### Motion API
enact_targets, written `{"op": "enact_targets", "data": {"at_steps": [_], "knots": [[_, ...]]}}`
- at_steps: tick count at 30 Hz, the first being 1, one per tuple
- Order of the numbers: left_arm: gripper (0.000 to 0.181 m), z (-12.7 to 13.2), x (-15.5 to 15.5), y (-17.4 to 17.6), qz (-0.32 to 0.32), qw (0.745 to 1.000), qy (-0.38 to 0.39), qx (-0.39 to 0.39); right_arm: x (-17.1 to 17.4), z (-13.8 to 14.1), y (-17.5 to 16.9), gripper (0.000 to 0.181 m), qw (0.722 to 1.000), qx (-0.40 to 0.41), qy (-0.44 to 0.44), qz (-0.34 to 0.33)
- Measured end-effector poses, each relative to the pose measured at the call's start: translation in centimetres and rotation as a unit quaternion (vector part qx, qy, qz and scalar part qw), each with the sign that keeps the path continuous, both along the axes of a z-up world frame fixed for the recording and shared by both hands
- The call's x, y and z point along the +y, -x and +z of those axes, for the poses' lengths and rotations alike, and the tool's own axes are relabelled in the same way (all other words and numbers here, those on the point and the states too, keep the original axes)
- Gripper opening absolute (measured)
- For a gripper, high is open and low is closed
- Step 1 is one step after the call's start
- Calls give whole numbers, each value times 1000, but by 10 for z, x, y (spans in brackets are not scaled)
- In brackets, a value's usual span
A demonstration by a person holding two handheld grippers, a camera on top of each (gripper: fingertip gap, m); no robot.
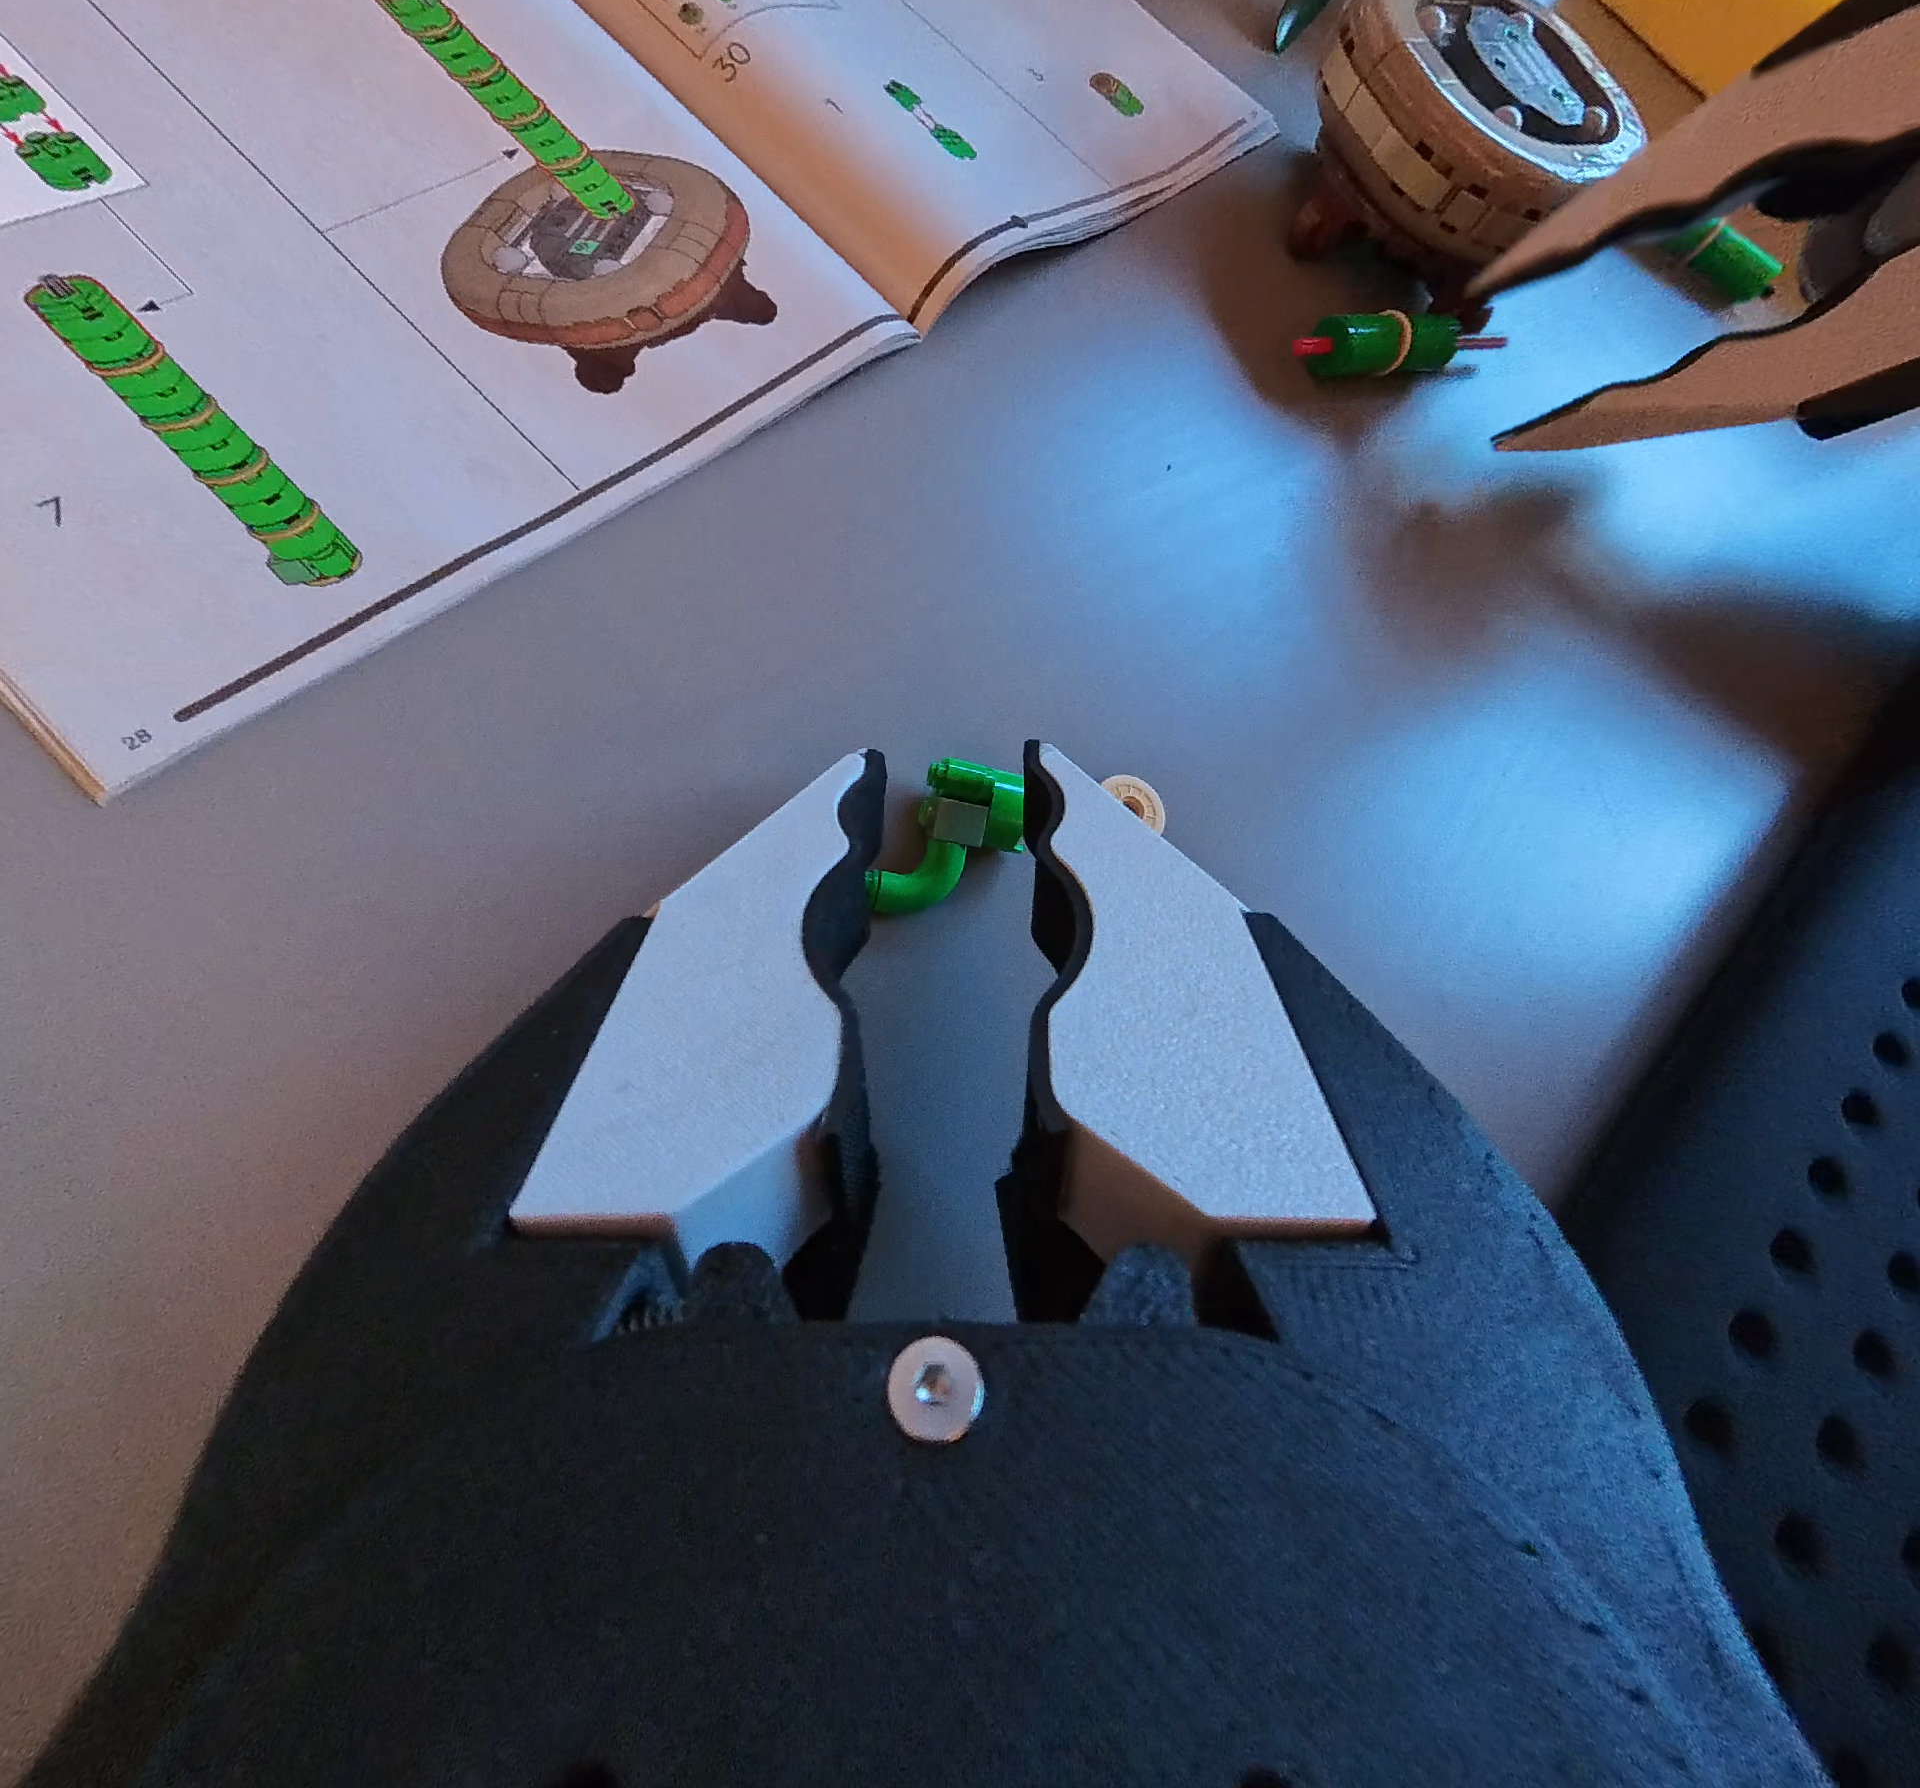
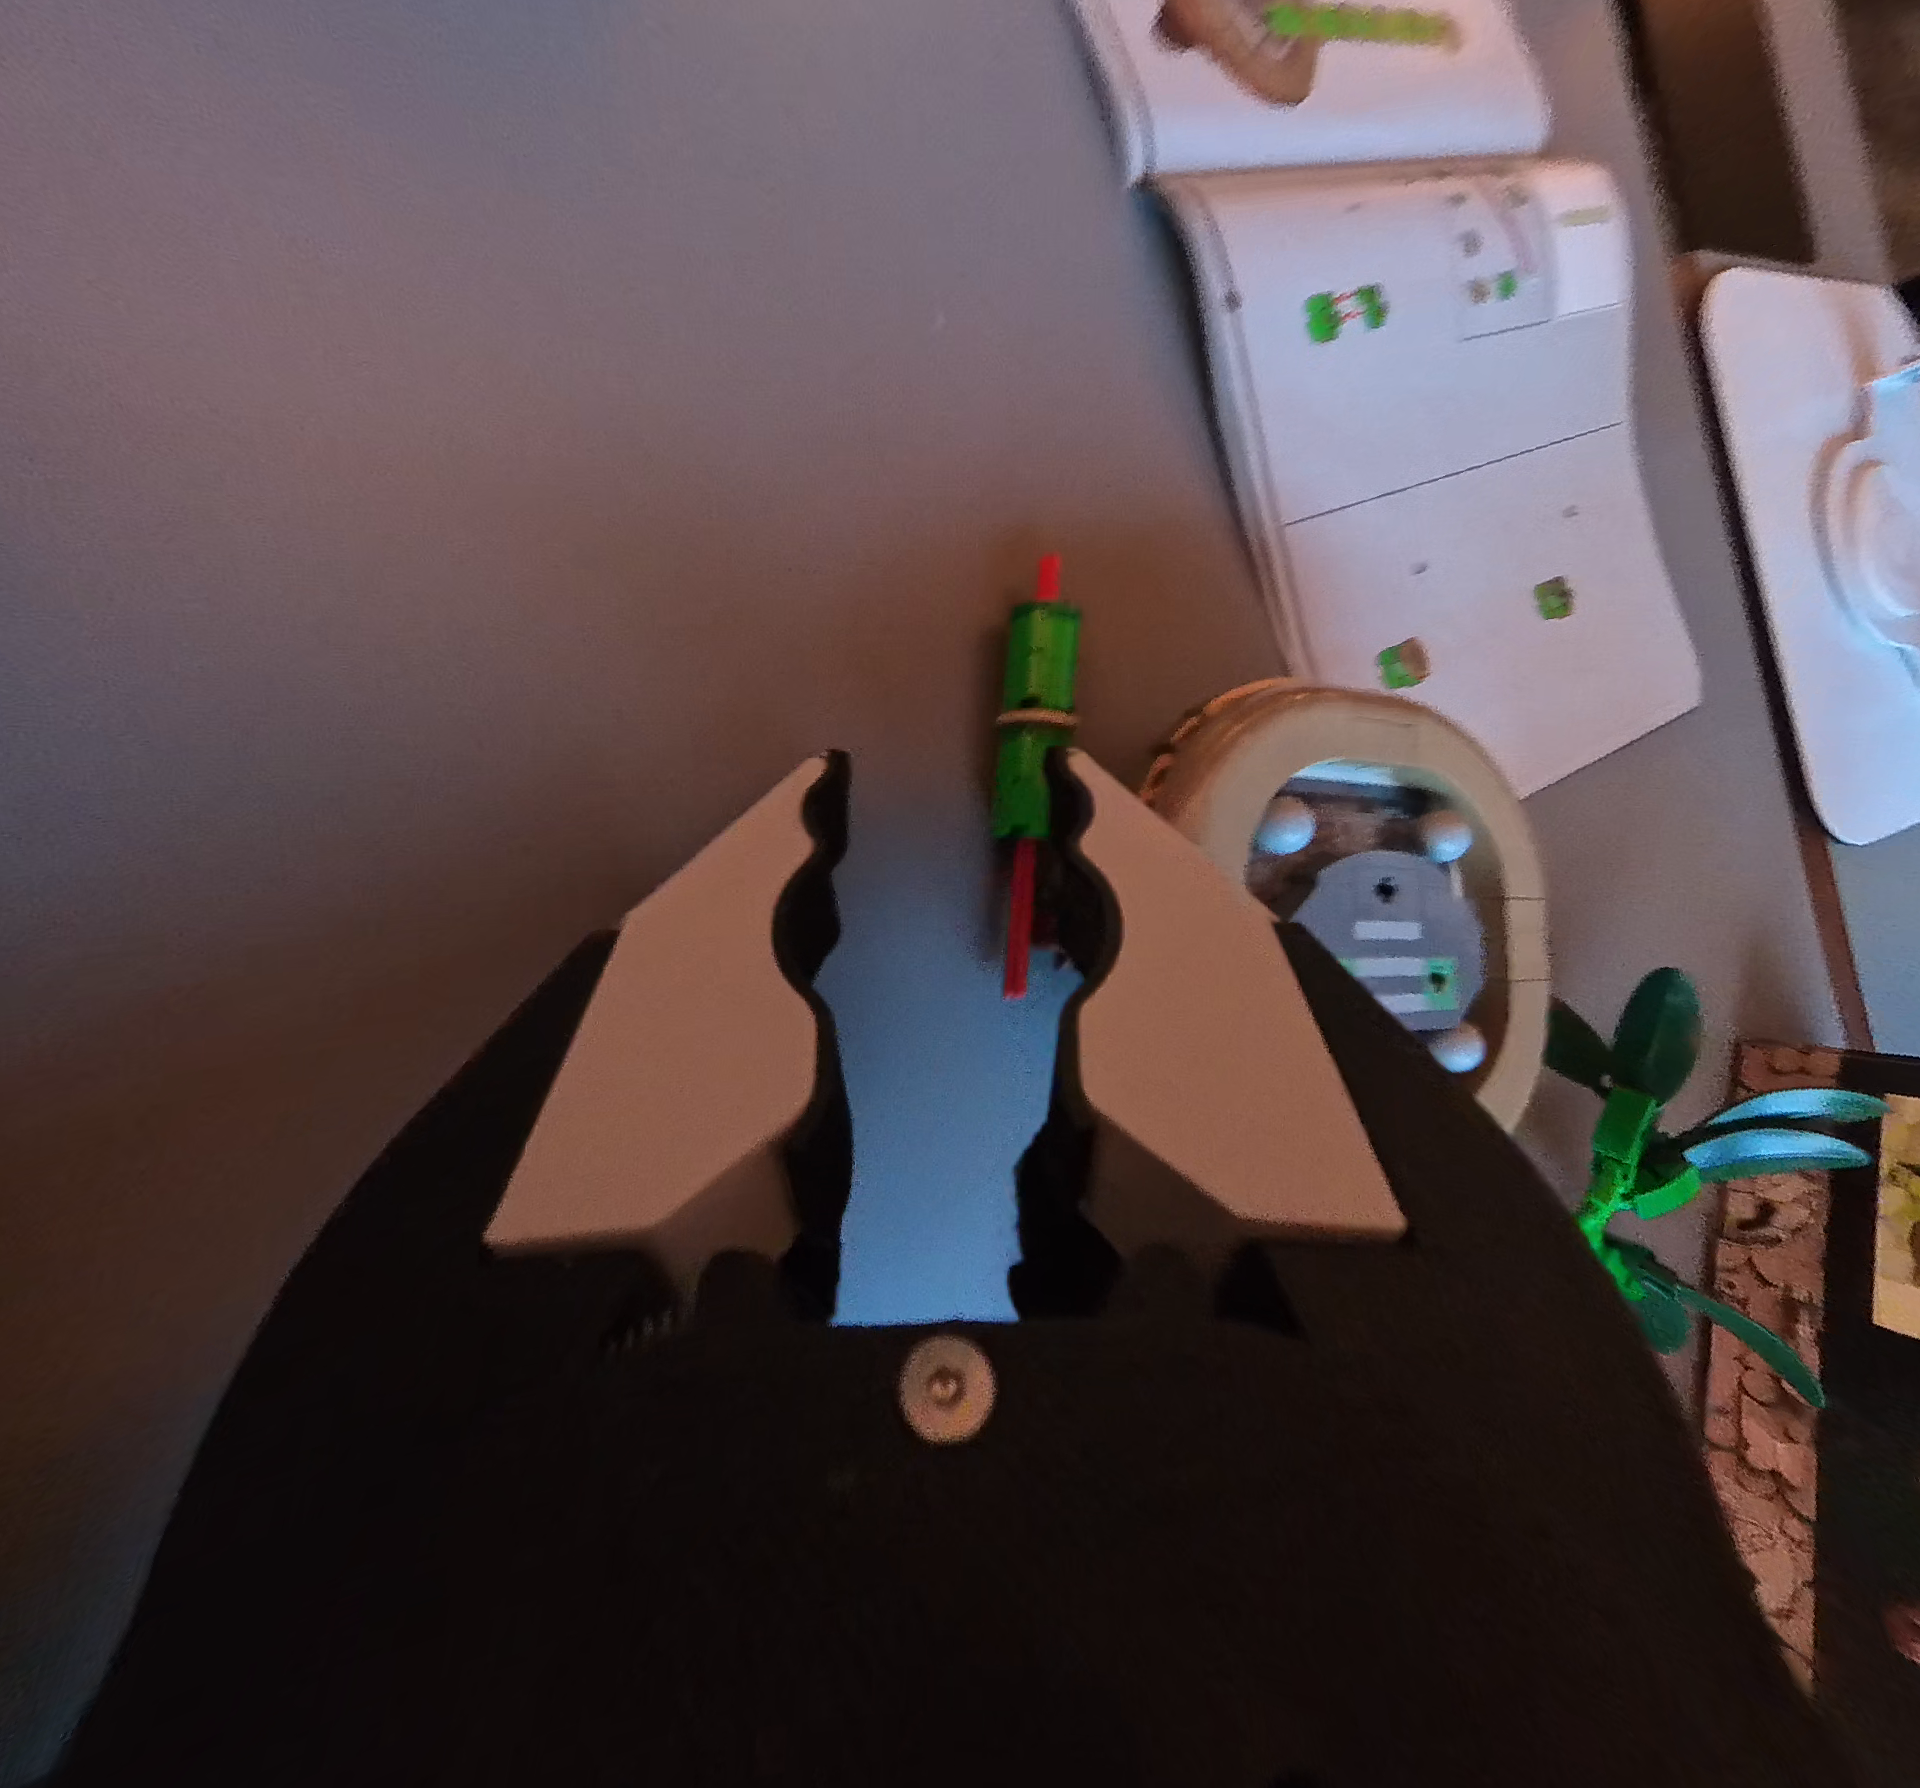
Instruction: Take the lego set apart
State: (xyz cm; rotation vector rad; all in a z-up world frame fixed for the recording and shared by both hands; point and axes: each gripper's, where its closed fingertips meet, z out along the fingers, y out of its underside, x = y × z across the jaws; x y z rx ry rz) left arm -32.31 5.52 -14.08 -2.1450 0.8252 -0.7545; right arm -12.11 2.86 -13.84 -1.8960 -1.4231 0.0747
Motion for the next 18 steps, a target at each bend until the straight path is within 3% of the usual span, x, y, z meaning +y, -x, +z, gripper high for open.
{"op": "enact_targets", "data": {"at_steps": [4,8,12,16,18], "knots": [[24,1,0,-1,-2,1000,-2,0,2,5,18,51,999,49,2,-4],[24,-1,-1,0,-2,1000,0,3,-4,-10,20,51,999,27,34,1],[23,0,-1,0,-2,1000,1,0,-16,-15,21,39,996,33,84,8],[23,-1,-1,-1,-4,1000,2,2,-11,-7,21,40,999,22,43,15],[22,-1,-1,-1,-4,1000,3,2,-6,-2,21,50,999,34,25,11]]}}
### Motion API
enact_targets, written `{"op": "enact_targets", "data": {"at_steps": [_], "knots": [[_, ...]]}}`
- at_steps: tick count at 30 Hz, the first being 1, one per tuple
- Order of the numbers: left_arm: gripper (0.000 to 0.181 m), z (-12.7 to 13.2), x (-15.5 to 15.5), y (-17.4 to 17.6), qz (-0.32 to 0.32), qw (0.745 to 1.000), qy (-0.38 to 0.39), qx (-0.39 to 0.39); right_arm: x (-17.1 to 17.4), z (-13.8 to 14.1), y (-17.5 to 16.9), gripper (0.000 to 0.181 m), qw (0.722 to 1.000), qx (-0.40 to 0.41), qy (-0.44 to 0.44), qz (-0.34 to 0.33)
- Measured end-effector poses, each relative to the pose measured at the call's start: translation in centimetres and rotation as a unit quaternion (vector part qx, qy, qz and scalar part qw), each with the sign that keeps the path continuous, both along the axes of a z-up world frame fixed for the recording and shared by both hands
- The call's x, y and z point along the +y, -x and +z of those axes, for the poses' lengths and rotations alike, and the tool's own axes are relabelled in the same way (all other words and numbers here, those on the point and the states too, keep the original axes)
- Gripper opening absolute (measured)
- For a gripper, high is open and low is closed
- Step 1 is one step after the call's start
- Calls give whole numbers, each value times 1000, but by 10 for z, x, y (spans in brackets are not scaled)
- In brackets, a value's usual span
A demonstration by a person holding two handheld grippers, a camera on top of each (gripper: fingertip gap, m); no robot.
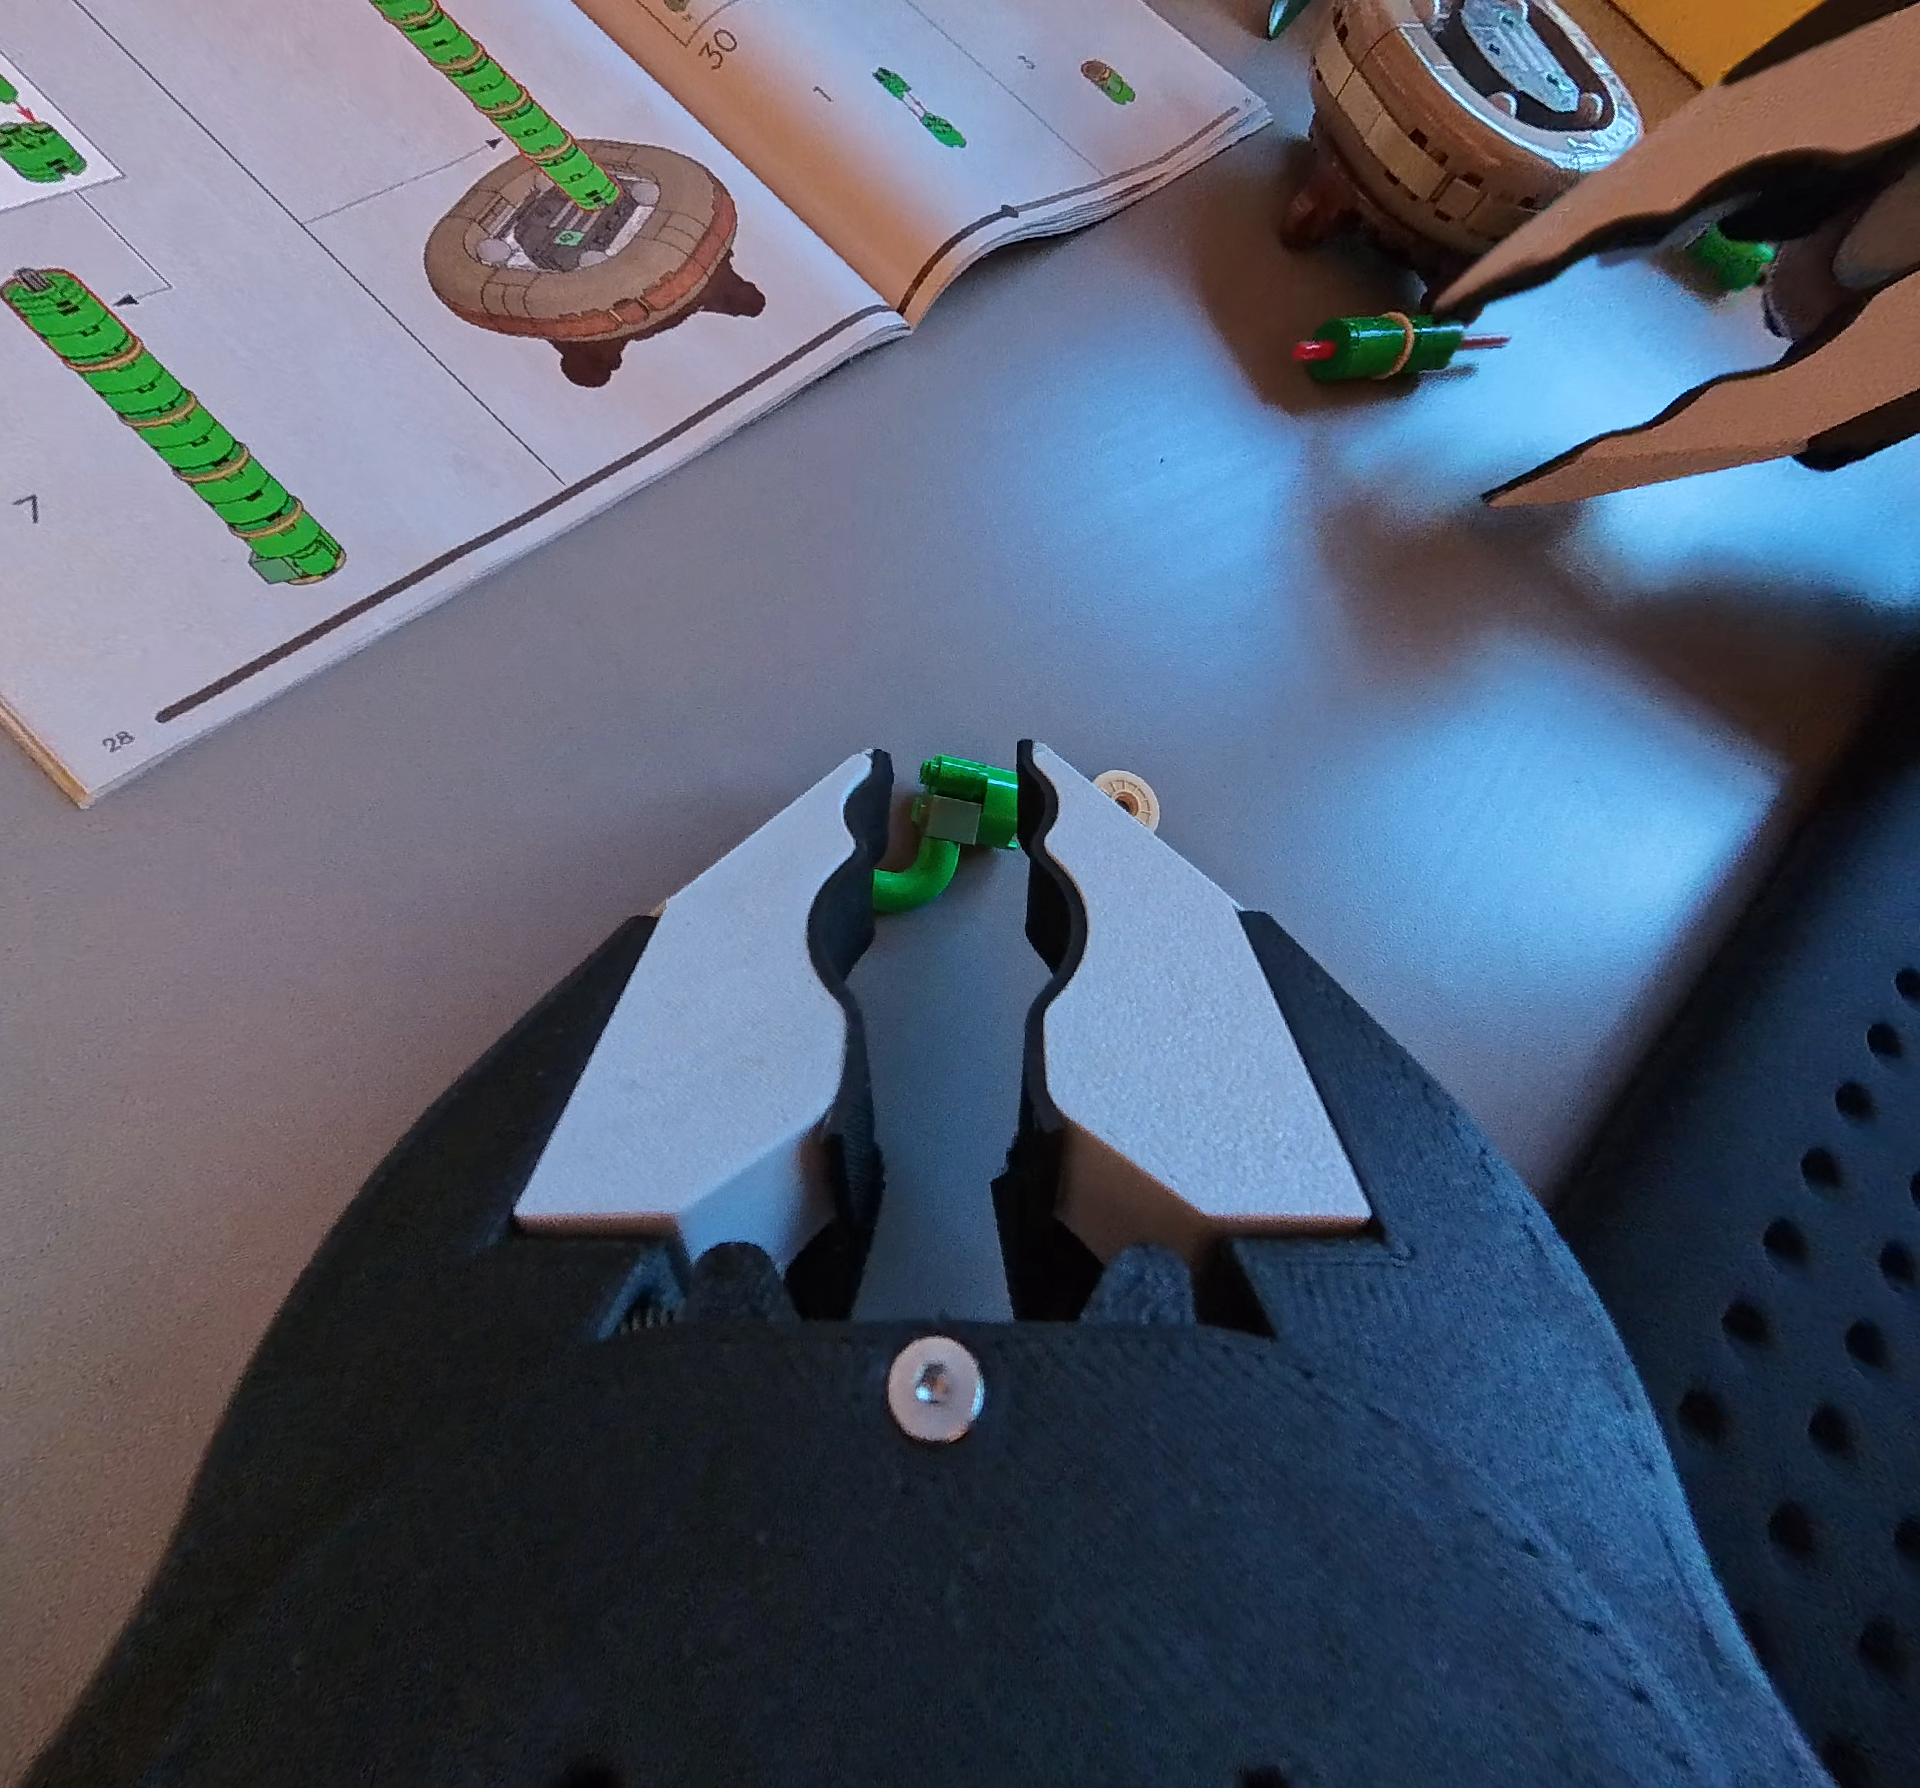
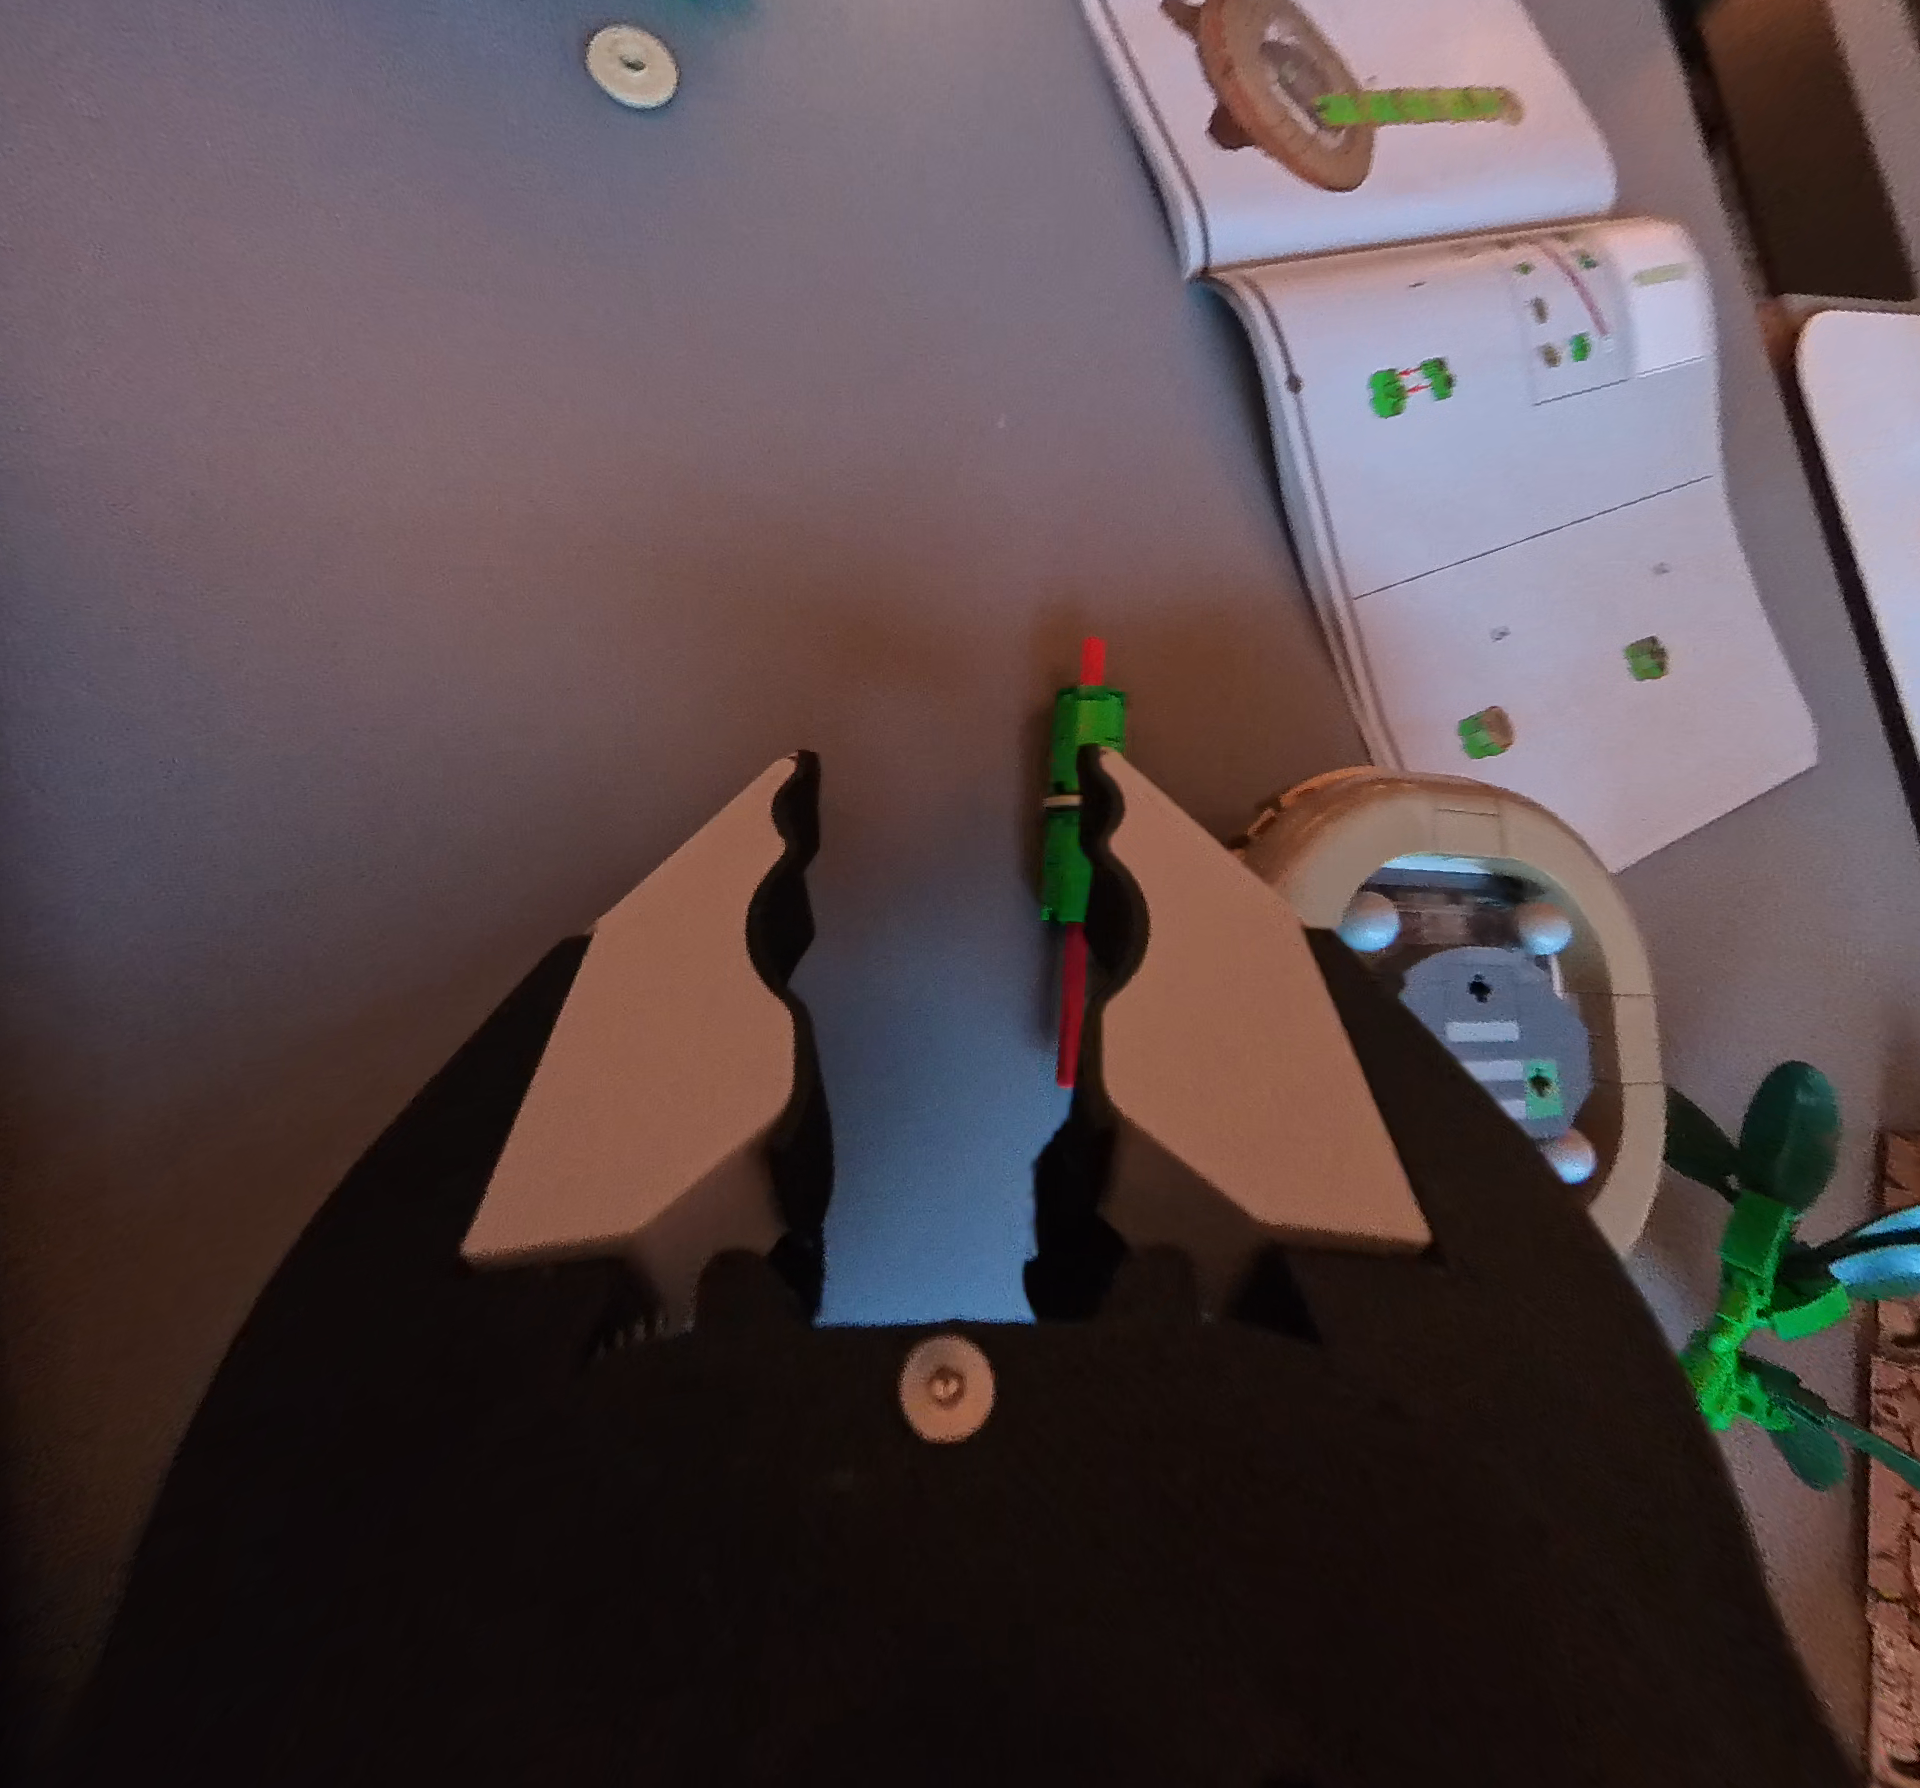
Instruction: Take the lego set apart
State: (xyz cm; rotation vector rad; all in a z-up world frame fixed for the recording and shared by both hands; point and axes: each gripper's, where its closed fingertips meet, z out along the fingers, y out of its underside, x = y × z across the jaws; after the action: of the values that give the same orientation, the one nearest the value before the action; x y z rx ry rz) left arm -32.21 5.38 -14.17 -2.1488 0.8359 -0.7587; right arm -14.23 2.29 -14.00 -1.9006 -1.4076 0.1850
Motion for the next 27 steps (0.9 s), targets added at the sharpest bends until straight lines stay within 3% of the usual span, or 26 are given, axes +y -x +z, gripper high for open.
{"op": "enact_targets", "data": {"at_steps": [6,11,17,27], "knots": [[22,-2,-1,-1,-4,1000,5,2,1,-10,-2,67,999,17,39,-23],[21,-3,-2,-1,-4,1000,6,4,-13,-2,7,39,999,13,36,25],[20,-2,-2,-1,-4,1000,6,3,-11,10,5,36,999,22,8,29],[20,-5,-3,-2,-7,1000,13,5,-34,-14,4,37,994,-13,81,66]]}}
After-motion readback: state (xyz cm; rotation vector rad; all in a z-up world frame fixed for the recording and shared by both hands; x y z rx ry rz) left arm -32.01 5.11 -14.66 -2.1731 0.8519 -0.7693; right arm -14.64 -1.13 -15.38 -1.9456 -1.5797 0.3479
